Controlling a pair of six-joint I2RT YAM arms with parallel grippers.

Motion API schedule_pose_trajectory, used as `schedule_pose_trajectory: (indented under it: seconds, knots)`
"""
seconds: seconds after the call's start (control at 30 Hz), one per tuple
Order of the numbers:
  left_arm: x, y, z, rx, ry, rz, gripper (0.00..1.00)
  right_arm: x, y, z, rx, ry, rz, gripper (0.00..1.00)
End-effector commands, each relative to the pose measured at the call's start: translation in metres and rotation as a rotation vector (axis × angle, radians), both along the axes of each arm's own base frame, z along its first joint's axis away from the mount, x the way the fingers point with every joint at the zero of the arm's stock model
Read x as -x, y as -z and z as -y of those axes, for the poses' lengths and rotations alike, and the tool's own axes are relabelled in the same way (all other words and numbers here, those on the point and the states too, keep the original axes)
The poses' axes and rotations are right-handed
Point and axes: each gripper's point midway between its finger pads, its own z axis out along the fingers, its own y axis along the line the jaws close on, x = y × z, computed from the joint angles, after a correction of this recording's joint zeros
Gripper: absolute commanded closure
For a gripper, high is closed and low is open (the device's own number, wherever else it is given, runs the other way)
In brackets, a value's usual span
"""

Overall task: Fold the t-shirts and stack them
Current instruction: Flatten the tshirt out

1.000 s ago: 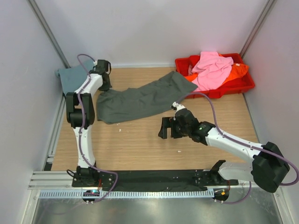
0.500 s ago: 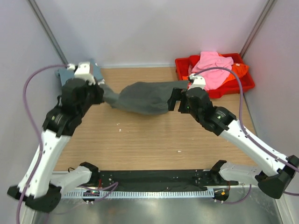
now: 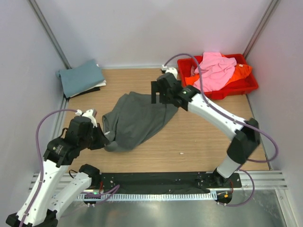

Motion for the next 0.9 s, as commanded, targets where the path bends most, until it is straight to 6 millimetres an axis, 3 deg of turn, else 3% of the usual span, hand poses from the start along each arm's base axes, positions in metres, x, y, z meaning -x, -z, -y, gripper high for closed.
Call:
schedule_pose_trajectory:
  seconds: [0.0,0.17,0.2,0.23,0.33,0.43,0.57,0.7,0.77,0.87]
  knots:
    - [0.023,0.012,-0.011,-0.008,-0.031,-0.054,0.87,-0.029,-0.002,-0.046,-0.013,-0.118,-0.020,0.00]
    - [0.029,0.031,-0.010,0.002,-0.023,-0.066,0.86,-0.073,0.029,-0.098,-0.003,-0.175,-0.064,0.02]
    - [0.030,0.035,-0.011,-0.004,-0.023,-0.068,0.86,-0.085,0.011,-0.111,-0.040,-0.186,-0.026,0.04]
    - [0.030,0.040,-0.012,-0.013,-0.025,-0.076,0.86,-0.092,0.047,-0.123,-0.016,-0.202,-0.083,0.05]
    - [0.030,0.037,-0.008,0.017,-0.008,-0.049,0.86,-0.111,0.069,-0.149,-0.048,-0.228,-0.088,0.10]
    - [0.029,0.035,-0.008,0.025,-0.007,-0.029,0.85,-0.127,0.074,-0.166,-0.090,-0.231,-0.049,0.11]
    - [0.029,0.032,-0.007,0.037,-0.003,-0.009,0.87,-0.139,0.100,-0.183,-0.135,-0.232,-0.031,0.12]
    - [0.030,0.028,-0.010,0.047,-0.019,0.025,0.86,-0.146,0.102,-0.203,-0.152,-0.259,0.026,0.13]
    - [0.030,0.028,-0.012,0.047,-0.032,0.032,0.77,-0.145,0.099,-0.212,-0.151,-0.269,0.061,0.12]
    - [0.029,0.027,-0.013,0.050,-0.047,0.036,0.75,-0.151,0.108,-0.212,-0.131,-0.242,0.079,0.12]
